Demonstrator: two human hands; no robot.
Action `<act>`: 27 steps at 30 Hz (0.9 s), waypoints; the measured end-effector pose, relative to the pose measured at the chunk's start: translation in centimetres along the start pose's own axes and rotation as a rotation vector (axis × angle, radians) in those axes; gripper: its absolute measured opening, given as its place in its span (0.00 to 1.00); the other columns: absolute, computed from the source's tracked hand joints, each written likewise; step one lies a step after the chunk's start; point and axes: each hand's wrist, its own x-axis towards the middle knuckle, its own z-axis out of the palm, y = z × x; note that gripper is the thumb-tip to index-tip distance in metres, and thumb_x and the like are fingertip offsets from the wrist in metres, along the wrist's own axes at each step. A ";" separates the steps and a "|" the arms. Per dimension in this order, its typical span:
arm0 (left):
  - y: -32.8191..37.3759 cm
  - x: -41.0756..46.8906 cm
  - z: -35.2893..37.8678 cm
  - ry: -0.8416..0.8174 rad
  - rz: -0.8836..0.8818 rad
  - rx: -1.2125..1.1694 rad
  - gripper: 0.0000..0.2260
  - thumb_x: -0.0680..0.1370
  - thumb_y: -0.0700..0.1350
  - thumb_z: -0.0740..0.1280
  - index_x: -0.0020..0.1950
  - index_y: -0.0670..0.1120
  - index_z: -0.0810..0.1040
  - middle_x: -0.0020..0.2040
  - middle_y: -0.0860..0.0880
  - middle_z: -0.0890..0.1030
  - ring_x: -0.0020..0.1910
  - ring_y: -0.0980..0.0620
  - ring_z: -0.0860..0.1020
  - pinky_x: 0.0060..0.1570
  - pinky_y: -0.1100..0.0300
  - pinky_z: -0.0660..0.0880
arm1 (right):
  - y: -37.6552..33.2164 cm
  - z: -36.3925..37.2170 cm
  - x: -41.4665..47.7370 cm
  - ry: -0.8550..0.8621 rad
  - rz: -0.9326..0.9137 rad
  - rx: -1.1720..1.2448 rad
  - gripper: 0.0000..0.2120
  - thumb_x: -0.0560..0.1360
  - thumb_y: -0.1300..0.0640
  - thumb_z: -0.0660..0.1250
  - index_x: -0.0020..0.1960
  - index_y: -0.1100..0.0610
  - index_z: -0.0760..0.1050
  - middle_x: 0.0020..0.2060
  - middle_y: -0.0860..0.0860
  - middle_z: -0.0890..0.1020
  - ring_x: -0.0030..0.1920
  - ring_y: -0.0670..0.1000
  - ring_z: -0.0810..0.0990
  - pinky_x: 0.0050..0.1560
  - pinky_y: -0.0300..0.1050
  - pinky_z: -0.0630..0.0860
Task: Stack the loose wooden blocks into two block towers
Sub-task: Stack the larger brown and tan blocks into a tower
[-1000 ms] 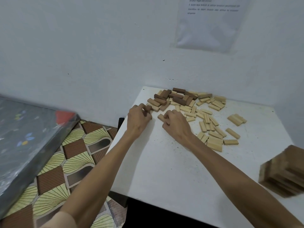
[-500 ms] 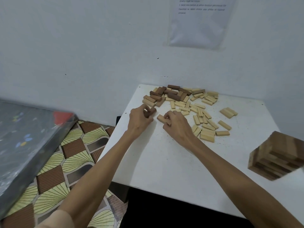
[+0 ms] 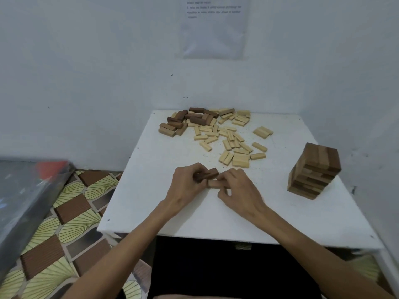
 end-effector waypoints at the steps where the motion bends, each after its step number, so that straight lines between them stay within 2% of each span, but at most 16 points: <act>1: 0.0 -0.2 0.2 -0.014 0.016 -0.002 0.08 0.72 0.42 0.75 0.50 0.50 0.84 0.42 0.56 0.85 0.43 0.56 0.82 0.48 0.55 0.79 | 0.3 -0.2 -0.3 0.003 -0.001 0.010 0.13 0.74 0.60 0.69 0.58 0.56 0.79 0.52 0.47 0.80 0.53 0.50 0.73 0.49 0.45 0.75; 7: 0.3 0.1 -0.4 0.028 0.018 -0.097 0.06 0.76 0.41 0.75 0.52 0.47 0.87 0.45 0.57 0.86 0.46 0.62 0.83 0.49 0.68 0.79 | 0.9 -1.1 -0.9 -0.021 -0.003 0.063 0.14 0.74 0.61 0.69 0.59 0.57 0.78 0.55 0.48 0.79 0.56 0.51 0.74 0.53 0.44 0.74; 11: -0.6 0.7 -0.9 0.058 -0.022 -0.032 0.06 0.75 0.41 0.75 0.50 0.50 0.87 0.44 0.59 0.85 0.46 0.63 0.81 0.47 0.72 0.74 | 1.0 -1.4 -0.7 -0.051 0.037 0.128 0.22 0.76 0.60 0.69 0.70 0.56 0.73 0.63 0.48 0.75 0.60 0.48 0.74 0.55 0.38 0.70; 13: -0.8 0.9 -1.0 0.027 -0.032 -0.003 0.05 0.76 0.43 0.75 0.50 0.51 0.88 0.43 0.59 0.85 0.45 0.62 0.81 0.47 0.69 0.74 | 1.2 -1.8 -0.2 -0.113 0.040 0.121 0.29 0.77 0.58 0.68 0.77 0.54 0.66 0.69 0.47 0.71 0.62 0.47 0.73 0.57 0.36 0.67; 15: -0.6 0.9 -1.1 0.018 -0.018 0.028 0.05 0.78 0.47 0.73 0.52 0.52 0.88 0.45 0.59 0.86 0.45 0.61 0.81 0.48 0.64 0.76 | 1.5 -2.1 0.5 -0.202 0.036 0.103 0.35 0.77 0.56 0.67 0.81 0.48 0.59 0.73 0.43 0.68 0.60 0.45 0.72 0.57 0.37 0.68; 17: -0.1 0.5 -1.2 -0.020 0.011 0.059 0.10 0.79 0.53 0.71 0.56 0.52 0.87 0.48 0.57 0.87 0.46 0.61 0.80 0.51 0.61 0.76 | 1.9 -2.2 1.2 -0.268 0.034 0.110 0.38 0.77 0.54 0.67 0.82 0.41 0.54 0.71 0.40 0.70 0.56 0.41 0.72 0.56 0.40 0.73; 18: 0.1 0.3 -1.2 -0.061 0.020 0.078 0.16 0.76 0.58 0.70 0.59 0.52 0.86 0.51 0.57 0.86 0.49 0.60 0.79 0.53 0.60 0.75 | 2.0 -2.1 1.4 -0.283 0.036 0.127 0.39 0.76 0.54 0.67 0.81 0.39 0.53 0.69 0.39 0.71 0.55 0.40 0.73 0.55 0.42 0.75; 20: 0.3 -0.3 -1.1 -0.149 0.028 0.119 0.28 0.69 0.66 0.69 0.64 0.52 0.83 0.55 0.57 0.84 0.57 0.57 0.75 0.57 0.59 0.73 | 2.3 -1.9 1.6 -0.277 0.044 0.177 0.39 0.76 0.52 0.70 0.80 0.38 0.54 0.63 0.37 0.73 0.56 0.41 0.74 0.54 0.42 0.77; 21: 0.3 -0.4 -1.0 -0.171 0.037 0.131 0.31 0.67 0.67 0.71 0.65 0.53 0.82 0.56 0.58 0.84 0.59 0.57 0.73 0.58 0.59 0.73 | 2.3 -1.8 1.5 -0.269 0.049 0.201 0.39 0.75 0.51 0.71 0.80 0.38 0.55 0.61 0.36 0.74 0.56 0.41 0.74 0.54 0.41 0.77; 25: -0.1 0.0 -1.3 -0.223 0.067 0.132 0.29 0.69 0.60 0.79 0.68 0.55 0.79 0.61 0.59 0.81 0.64 0.57 0.71 0.63 0.51 0.73 | 2.5 -1.9 0.9 -0.213 0.055 0.219 0.38 0.74 0.45 0.75 0.79 0.41 0.60 0.60 0.37 0.73 0.57 0.40 0.71 0.55 0.39 0.73; 27: -0.1 0.4 -1.6 -0.238 0.081 0.181 0.34 0.68 0.61 0.79 0.72 0.54 0.76 0.66 0.56 0.78 0.67 0.54 0.69 0.66 0.49 0.72 | 2.6 -2.2 0.9 -0.220 0.054 0.143 0.38 0.73 0.40 0.74 0.78 0.44 0.62 0.58 0.39 0.71 0.56 0.40 0.68 0.55 0.40 0.70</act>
